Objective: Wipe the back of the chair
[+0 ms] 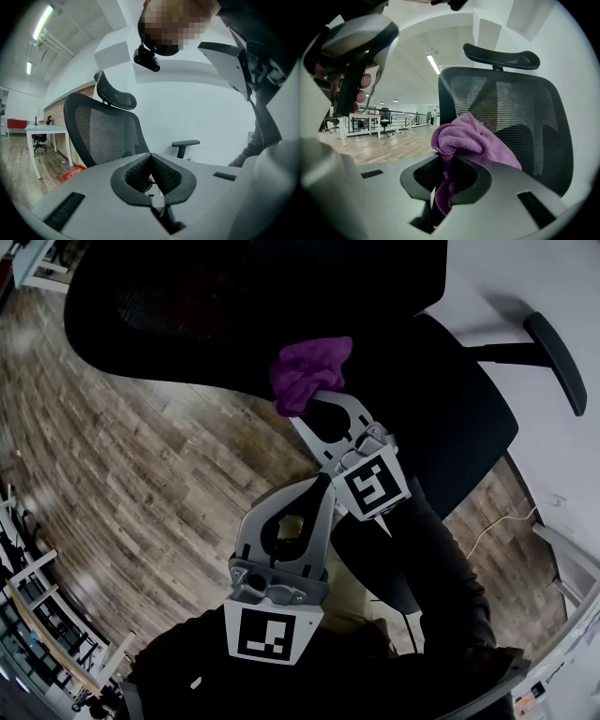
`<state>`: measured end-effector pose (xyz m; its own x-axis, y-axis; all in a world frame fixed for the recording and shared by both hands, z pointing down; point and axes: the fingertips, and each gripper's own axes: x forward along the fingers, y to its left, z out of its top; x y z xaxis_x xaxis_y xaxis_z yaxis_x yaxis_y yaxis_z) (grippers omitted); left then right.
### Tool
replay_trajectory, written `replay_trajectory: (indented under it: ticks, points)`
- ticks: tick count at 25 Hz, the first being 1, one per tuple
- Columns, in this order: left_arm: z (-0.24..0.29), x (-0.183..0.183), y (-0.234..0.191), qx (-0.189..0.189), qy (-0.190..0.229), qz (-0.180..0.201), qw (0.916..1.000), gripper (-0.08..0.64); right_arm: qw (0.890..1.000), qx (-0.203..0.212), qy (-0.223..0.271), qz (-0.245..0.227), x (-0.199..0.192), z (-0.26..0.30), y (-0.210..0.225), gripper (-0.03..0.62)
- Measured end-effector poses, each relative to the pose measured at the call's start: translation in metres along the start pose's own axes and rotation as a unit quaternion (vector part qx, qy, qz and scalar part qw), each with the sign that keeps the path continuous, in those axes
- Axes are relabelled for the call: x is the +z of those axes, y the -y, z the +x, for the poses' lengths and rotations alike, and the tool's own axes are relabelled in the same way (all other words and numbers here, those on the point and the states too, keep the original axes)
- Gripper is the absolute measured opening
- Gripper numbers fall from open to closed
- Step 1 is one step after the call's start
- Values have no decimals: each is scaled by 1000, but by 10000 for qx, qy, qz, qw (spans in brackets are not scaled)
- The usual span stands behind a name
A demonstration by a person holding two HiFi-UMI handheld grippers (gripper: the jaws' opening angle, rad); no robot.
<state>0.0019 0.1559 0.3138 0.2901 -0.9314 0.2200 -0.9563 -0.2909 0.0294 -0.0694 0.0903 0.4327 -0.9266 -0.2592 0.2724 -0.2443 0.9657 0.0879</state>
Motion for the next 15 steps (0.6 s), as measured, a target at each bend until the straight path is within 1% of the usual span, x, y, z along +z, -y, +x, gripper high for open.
replay_trajectory:
  ticks: [7, 11, 15]
  points:
    - [-3, 4, -2, 31, -12, 43, 10000, 9, 9999, 58, -43, -73, -5, -2, -2, 44]
    - [-1, 5, -1, 44, -16, 61, 10000, 9, 9997, 180, -109, -110, -11, -4, -9, 44]
    - [1, 4, -1, 54, -20, 64, 10000, 9, 9997, 218, 5, -55, -16, -3, -15, 44]
